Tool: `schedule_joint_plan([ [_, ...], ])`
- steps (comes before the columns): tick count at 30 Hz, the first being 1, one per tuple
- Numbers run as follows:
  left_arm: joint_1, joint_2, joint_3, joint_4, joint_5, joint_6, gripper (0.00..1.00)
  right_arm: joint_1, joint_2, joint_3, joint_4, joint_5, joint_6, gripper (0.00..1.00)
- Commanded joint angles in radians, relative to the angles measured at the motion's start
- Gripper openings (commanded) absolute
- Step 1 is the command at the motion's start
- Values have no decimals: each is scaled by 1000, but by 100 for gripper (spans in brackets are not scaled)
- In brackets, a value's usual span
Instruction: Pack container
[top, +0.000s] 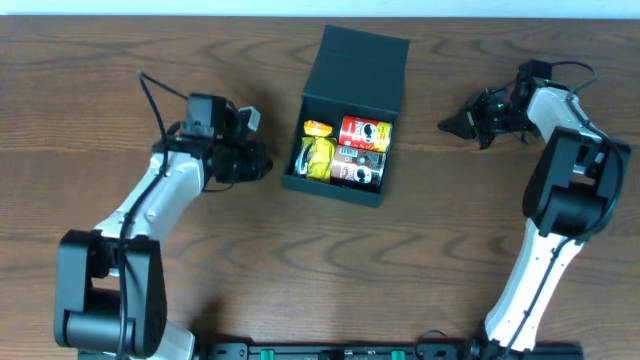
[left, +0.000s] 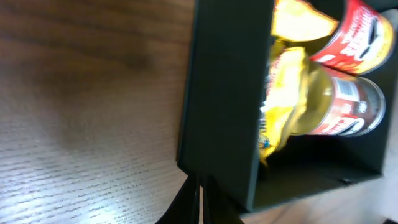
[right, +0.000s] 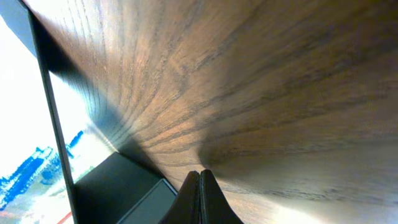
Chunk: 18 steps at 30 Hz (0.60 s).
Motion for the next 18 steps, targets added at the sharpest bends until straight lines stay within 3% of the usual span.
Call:
schedule_joint_plan([
  [1, -1, 32, -19, 12, 13, -80, 6, 10, -3, -2, -3, -11, -28, 1],
  [7, -4, 67, -20, 58, 137, -102, 6, 15, -3, -2, 0, -16, -28, 2],
  [18, -109, 67, -25, 63, 153, -132, 6, 20, -3, -2, 58, -82, 17, 1],
])
